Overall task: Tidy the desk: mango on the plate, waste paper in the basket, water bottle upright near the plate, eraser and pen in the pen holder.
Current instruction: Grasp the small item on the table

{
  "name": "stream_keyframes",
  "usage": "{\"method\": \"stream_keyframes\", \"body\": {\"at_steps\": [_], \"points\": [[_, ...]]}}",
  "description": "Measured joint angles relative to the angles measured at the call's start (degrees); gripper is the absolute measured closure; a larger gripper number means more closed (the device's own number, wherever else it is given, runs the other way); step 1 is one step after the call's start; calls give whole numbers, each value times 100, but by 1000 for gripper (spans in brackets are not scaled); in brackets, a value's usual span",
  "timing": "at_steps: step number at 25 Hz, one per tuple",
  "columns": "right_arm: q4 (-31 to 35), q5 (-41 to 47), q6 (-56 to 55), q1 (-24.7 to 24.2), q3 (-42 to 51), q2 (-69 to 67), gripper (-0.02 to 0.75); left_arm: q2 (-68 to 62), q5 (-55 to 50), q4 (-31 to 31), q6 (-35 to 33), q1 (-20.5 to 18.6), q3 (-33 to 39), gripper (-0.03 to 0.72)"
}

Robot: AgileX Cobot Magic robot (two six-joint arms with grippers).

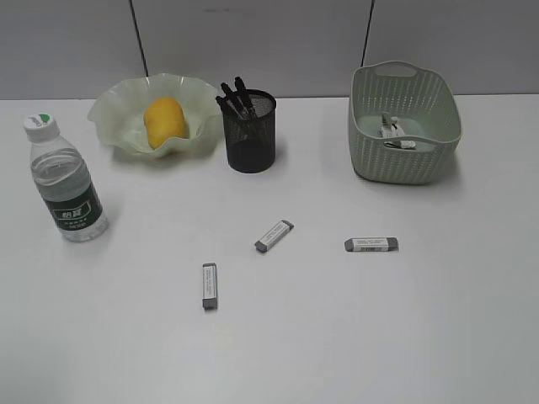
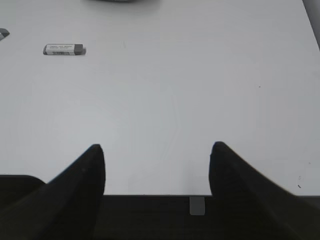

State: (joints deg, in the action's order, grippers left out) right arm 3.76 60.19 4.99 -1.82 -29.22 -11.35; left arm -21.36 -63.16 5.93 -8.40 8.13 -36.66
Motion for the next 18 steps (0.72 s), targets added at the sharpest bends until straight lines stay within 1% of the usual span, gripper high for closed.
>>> {"method": "stream_keyframes", "body": {"at_steps": [3, 7, 10, 13, 16, 18], "points": [[0, 0, 0, 8, 11, 0, 211, -471, -13, -121, -20, 411, -307, 204], [0, -5, 0, 135, 23, 0, 209, -1272, -1, -425, -20, 1207, -687, 204], [0, -5, 0, 168, 23, 0, 208, -1972, 14, -765, -20, 2150, -912, 207], [0, -10, 0, 168, 23, 0, 208, -2911, 2, -1408, 58, 3112, -1133, 207], [-5, -10, 0, 168, 23, 0, 208, -3741, 13, -2009, 338, 3860, -1352, 207], [-5, -10, 0, 168, 23, 0, 208, -4200, 104, -2106, 403, 4131, -1546, 209]]}}
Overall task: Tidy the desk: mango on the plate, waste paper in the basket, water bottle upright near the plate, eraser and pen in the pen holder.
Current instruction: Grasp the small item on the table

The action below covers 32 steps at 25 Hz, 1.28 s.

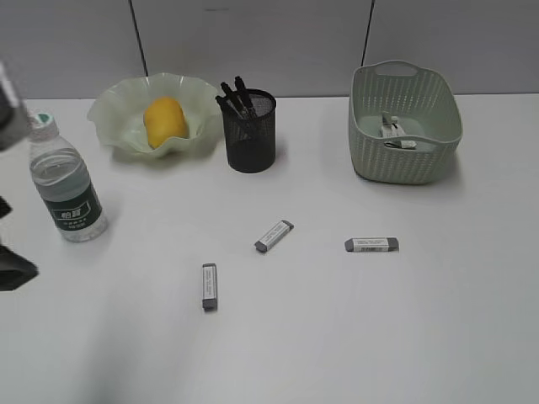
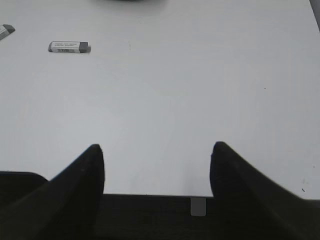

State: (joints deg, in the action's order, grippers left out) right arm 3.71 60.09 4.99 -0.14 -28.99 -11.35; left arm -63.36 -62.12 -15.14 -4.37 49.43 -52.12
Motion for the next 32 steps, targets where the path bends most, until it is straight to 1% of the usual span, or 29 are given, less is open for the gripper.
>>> {"method": "stream_keyframes", "body": {"at_steps": [2, 4, 8, 10, 12, 14, 16, 17, 19, 21, 24, 28, 30, 32], "points": [[0, 0, 0, 0, 0, 0, 208, -442, 133, 85, 50, 116, -198, 209], [0, 0, 0, 0, 0, 0, 208, -762, 268, 276, 76, 134, -402, 209], [0, 0, -5, 0, 0, 0, 208, -1166, 414, 526, 95, 141, -770, 210], [0, 0, -5, 0, 0, 0, 208, -1335, 427, 692, 95, 79, -890, 210], [0, 0, -5, 0, 0, 0, 208, -1559, 422, 930, 95, -111, -971, 210], [0, -5, -5, 0, 0, 0, 208, -1804, 415, 1265, 95, -406, -1046, 210], [0, -12, -5, 0, 0, 0, 208, -2078, 409, 1514, 95, -770, -1145, 210], [0, -12, -5, 0, 0, 0, 208, -2197, 402, 1733, 134, -949, -1219, 210], [0, -12, -11, 0, 0, 0, 208, -2490, 422, 2028, 469, -1223, -1390, 214], [0, -17, -11, 0, 0, 0, 208, -2778, 461, 2171, 958, -1367, -1560, 215], [0, -17, -11, 0, 0, 0, 208, -3221, 524, 2293, 1683, -1392, -1631, 216], [0, -17, -15, 0, 0, 0, 208, -3695, 740, 2514, 2467, -1392, -1638, 218], [0, -17, -18, 0, 0, 0, 208, -3836, 992, 2643, 2754, -1392, -1638, 218], [0, -17, -18, 0, 0, 0, 207, -3916, 1210, 2814, 2866, -1392, -1643, 218]]}}
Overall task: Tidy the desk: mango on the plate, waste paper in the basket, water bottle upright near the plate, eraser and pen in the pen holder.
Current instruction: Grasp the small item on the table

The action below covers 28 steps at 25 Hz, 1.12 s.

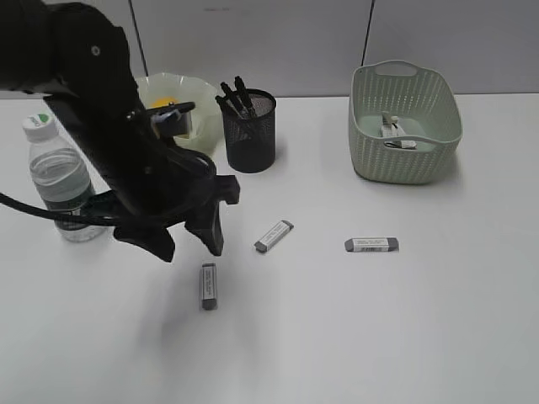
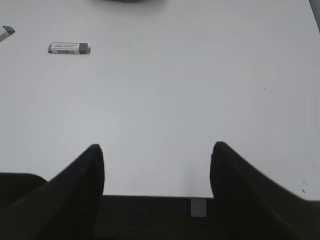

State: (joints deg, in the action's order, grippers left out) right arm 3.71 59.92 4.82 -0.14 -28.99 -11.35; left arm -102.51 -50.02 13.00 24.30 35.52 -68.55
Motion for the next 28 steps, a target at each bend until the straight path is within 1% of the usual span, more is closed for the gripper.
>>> {"method": "stream_keyframes", "body": {"at_steps": [9, 15, 25, 28], "points": [[0, 0, -5, 0, 0, 0, 207, -549, 424, 94, 131, 0, -7, 218], [0, 0, -5, 0, 0, 0, 207, -988, 509, -133, 256, 0, -29, 225], [0, 0, -5, 0, 0, 0, 206, -1533, 479, -192, 316, 0, -589, 236], [0, 0, -7, 0, 0, 0, 206, -1583, 331, -377, 324, 0, -599, 238]]}}
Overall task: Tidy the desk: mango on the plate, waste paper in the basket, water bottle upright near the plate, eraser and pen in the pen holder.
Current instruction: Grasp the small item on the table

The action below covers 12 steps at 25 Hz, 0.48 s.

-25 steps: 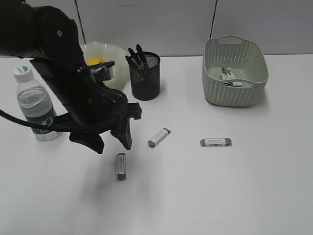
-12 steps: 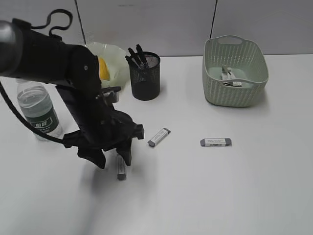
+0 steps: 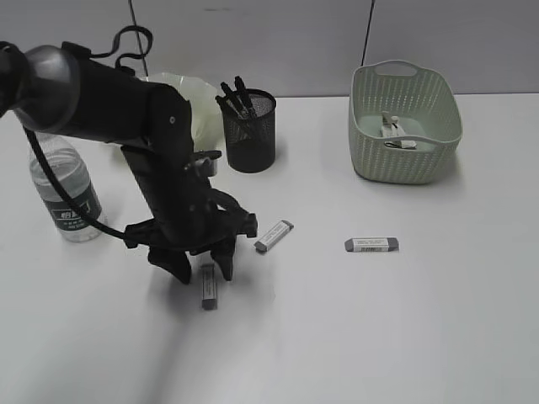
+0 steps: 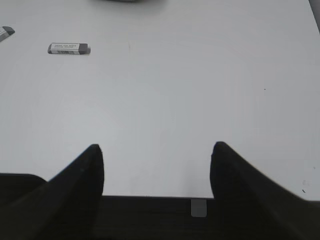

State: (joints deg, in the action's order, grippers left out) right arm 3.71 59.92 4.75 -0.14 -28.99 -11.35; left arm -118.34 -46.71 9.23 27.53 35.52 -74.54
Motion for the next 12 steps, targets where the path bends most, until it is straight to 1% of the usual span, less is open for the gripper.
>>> {"method": "stream_keyframes", "body": {"at_steps": [4, 8, 12], "points": [[0, -5, 0, 0, 0, 0, 206, -30, -104, -342, 223, 0, 0, 242], [0, -5, 0, 0, 0, 0, 206, -30, -2, -294, 291, 0, 0, 251], [0, -5, 0, 0, 0, 0, 206, -67, 28, -281, 306, 0, -12, 277]]}}
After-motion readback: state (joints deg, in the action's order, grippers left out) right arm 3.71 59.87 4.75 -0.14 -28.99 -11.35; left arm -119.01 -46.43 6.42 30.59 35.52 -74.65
